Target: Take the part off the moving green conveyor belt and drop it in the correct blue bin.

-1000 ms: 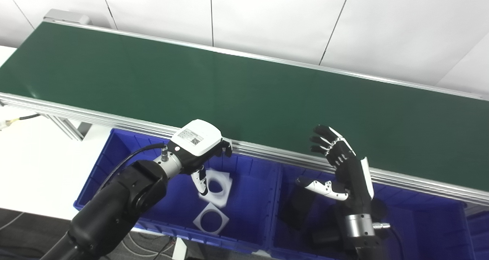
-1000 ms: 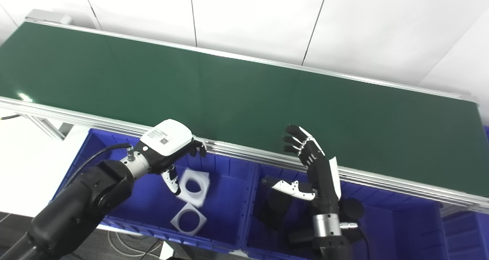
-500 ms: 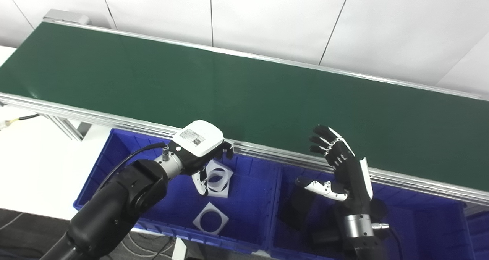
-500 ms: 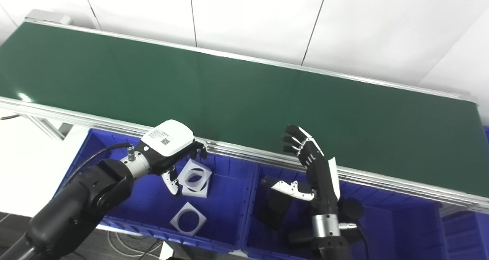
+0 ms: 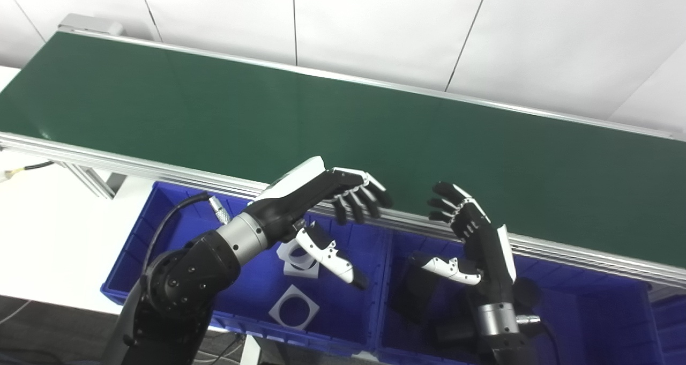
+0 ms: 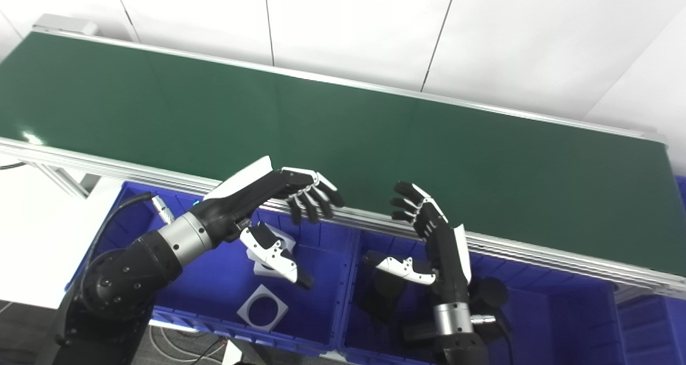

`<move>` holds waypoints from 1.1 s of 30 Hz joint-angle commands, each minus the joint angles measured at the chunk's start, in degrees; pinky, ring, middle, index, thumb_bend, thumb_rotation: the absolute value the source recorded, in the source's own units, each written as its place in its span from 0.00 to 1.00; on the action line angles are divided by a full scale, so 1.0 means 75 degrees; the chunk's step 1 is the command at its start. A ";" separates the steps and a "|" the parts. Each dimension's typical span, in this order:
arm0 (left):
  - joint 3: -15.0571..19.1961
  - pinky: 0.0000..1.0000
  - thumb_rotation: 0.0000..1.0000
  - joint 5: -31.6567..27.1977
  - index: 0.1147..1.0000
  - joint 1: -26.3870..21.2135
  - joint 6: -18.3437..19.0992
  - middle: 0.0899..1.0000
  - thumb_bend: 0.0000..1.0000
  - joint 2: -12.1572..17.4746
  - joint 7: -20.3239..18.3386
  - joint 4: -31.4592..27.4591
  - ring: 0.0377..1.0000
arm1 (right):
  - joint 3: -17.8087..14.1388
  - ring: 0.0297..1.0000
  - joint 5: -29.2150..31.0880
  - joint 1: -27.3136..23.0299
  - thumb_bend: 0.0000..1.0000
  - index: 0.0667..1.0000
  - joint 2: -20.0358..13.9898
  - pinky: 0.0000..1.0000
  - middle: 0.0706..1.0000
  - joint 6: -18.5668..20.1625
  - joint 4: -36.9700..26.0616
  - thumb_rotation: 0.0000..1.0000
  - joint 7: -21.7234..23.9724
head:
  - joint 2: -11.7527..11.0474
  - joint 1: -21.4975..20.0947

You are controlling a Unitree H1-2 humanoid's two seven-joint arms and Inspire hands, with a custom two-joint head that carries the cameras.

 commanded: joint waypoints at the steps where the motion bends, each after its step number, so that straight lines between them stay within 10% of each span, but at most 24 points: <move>1: 0.0137 0.56 0.16 -0.0388 0.69 0.0013 -0.0142 0.67 0.96 -0.0085 0.0423 -0.0080 0.62 | 0.0016 0.76 -0.0102 -0.0161 0.89 0.78 0.0067 0.67 0.82 -0.0457 -0.0031 0.26 -0.0029 | -0.0054 -0.0271; 11: 0.0224 0.71 0.15 0.0018 0.79 -0.0039 -0.3624 0.83 0.95 0.0047 0.2514 0.2335 0.79 | 0.0190 0.78 -0.0426 -0.0208 0.92 0.78 0.0405 0.70 0.86 -0.0443 0.0180 0.33 -0.0209 | -0.0294 -0.2646; 18: 0.0400 0.69 0.12 -0.0308 0.77 -0.0411 -0.5733 0.82 0.96 0.0073 0.3447 0.4901 0.78 | 0.0234 0.76 -0.0939 -0.0280 0.92 0.78 0.0693 0.68 0.85 -0.0452 0.0333 0.32 -0.0640 | -0.0450 -0.3287; 33: 0.0212 0.69 0.11 -0.0455 0.76 -0.0543 -0.6718 0.81 0.97 -0.0101 0.3675 0.6296 0.77 | 0.0399 0.75 -0.0989 -0.0146 0.90 0.79 0.0575 0.68 0.86 -0.0473 0.0237 0.31 -0.0962 | -0.0648 -0.2883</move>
